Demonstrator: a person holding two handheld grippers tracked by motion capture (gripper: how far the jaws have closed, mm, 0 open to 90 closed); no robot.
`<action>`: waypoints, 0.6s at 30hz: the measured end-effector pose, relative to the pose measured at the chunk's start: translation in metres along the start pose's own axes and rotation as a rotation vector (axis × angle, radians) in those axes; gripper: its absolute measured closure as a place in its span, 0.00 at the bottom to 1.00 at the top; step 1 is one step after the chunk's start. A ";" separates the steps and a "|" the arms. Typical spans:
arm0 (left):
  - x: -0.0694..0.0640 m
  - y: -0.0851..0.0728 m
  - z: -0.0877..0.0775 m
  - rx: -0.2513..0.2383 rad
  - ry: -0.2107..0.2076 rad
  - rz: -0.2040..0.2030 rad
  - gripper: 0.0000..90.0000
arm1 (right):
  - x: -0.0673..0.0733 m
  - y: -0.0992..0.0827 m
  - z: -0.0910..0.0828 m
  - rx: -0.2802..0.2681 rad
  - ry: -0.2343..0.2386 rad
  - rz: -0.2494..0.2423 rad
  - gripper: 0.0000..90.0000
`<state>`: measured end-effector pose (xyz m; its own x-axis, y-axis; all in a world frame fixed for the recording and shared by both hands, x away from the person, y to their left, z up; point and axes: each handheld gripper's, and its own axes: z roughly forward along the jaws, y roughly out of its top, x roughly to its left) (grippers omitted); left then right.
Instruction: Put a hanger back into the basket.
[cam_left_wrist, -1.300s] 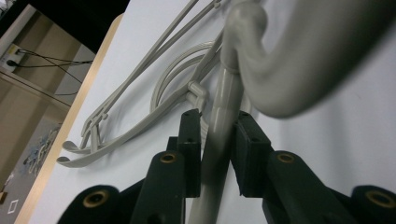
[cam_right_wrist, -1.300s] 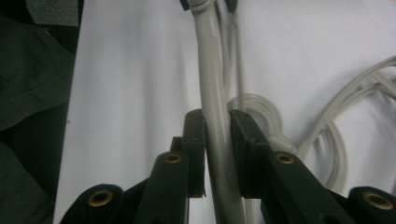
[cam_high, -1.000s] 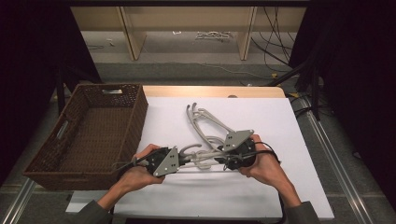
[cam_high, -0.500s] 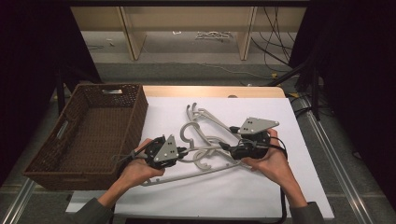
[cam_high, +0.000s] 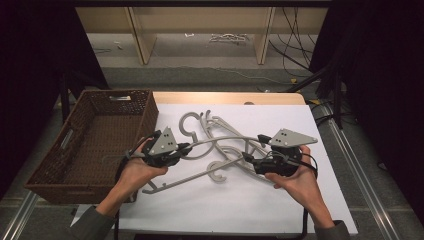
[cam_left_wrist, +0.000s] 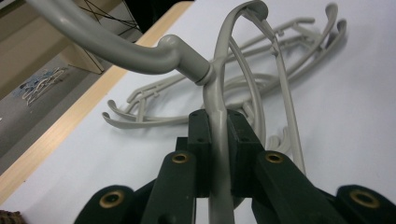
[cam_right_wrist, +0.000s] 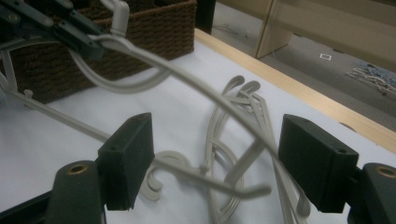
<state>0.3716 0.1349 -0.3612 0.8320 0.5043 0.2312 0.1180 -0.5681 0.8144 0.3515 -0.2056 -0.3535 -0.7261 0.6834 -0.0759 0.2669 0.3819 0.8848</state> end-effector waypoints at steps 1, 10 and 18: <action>0.003 0.002 -0.003 -0.004 0.000 0.006 0.91 | 0.000 -0.003 -0.001 -0.009 -0.001 0.018 0.31; 0.022 0.039 -0.031 -0.066 0.037 -0.038 0.91 | 0.003 -0.025 0.008 0.031 0.010 0.043 0.30; 0.045 0.051 -0.052 -0.073 0.104 -0.051 0.91 | 0.004 -0.036 0.015 0.061 0.020 0.037 0.29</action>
<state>0.3873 0.1626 -0.2817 0.7646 0.5982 0.2399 0.1157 -0.4935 0.8620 0.3481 -0.2070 -0.3923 -0.7275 0.6852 -0.0342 0.3312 0.3944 0.8572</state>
